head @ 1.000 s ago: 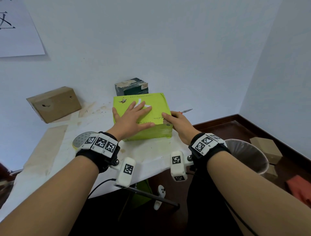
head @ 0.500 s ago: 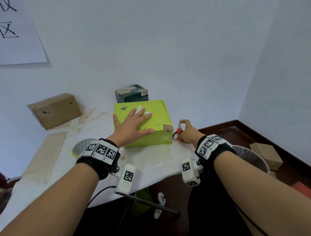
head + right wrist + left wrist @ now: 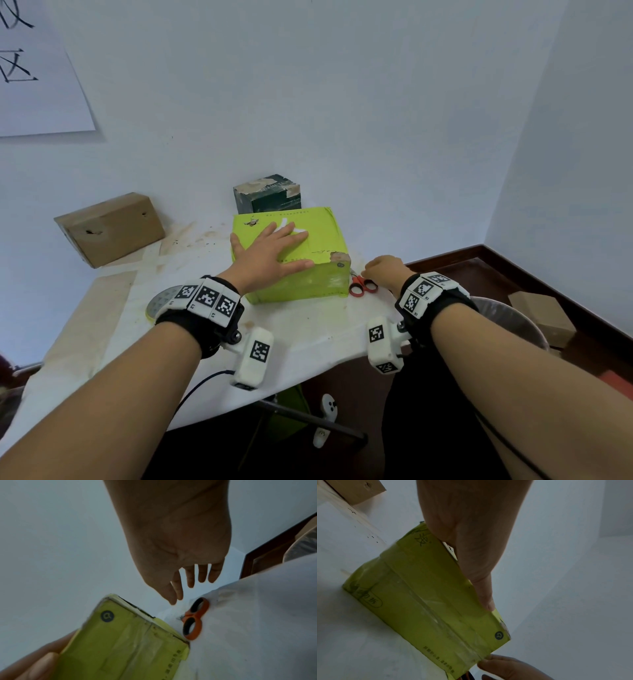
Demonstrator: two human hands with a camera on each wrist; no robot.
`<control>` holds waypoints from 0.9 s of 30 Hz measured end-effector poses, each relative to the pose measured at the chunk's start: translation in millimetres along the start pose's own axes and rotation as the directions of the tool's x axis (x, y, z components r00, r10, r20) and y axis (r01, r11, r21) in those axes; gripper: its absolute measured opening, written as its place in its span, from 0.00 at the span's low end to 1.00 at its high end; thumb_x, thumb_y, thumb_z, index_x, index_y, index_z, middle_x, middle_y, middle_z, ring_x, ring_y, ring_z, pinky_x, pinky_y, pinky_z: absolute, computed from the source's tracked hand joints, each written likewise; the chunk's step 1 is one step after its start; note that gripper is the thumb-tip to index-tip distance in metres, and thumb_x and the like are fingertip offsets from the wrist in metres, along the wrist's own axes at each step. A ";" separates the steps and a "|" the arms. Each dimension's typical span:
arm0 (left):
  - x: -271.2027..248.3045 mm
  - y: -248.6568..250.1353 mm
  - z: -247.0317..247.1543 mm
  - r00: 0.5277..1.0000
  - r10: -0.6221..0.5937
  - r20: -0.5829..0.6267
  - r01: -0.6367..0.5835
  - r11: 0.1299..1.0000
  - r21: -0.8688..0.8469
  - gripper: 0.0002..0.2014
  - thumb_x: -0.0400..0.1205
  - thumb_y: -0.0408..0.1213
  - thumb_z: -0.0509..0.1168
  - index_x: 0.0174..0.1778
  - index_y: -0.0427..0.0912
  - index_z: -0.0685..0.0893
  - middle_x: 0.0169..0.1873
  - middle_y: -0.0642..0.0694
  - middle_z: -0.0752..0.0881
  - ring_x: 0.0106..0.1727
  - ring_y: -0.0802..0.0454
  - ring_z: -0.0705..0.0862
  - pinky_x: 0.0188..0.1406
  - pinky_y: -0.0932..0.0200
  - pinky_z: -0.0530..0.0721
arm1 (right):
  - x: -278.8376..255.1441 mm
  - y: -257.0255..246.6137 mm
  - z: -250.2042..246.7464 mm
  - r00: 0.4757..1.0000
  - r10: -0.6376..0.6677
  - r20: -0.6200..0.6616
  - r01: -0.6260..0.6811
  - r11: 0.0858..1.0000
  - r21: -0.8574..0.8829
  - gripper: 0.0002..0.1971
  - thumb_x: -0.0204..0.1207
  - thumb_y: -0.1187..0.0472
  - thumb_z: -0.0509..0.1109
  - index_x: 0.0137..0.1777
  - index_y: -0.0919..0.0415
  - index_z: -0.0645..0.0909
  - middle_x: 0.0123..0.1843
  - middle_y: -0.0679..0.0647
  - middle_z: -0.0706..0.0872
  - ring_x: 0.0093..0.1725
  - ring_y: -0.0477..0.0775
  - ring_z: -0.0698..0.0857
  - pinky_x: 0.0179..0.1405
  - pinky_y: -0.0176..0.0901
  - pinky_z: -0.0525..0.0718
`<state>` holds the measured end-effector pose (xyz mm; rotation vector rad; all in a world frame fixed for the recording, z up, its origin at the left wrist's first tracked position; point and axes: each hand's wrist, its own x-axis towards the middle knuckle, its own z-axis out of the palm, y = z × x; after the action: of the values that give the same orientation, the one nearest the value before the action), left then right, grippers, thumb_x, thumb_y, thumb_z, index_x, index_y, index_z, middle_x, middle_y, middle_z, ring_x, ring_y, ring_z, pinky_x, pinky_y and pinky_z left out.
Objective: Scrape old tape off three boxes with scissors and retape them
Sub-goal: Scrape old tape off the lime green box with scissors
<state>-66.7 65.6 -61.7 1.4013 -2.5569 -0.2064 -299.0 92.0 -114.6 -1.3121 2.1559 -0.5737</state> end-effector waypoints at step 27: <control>-69.7 -79.1 -39.6 0.797 -0.506 0.329 0.377 0.843 0.383 0.26 0.85 0.53 0.60 0.69 0.36 0.77 0.65 0.37 0.80 0.66 0.40 0.79 0.59 0.54 0.76 | -46.8 -108.7 -7.9 0.843 -0.300 -0.446 0.465 0.823 0.327 0.18 0.75 0.73 0.57 0.56 0.56 0.83 0.67 0.59 0.74 0.68 0.60 0.73 0.67 0.52 0.72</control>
<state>44.1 81.3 -49.8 2.3104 -2.6038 -0.2204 -214.2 87.5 -31.8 -1.4826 1.8689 -1.4875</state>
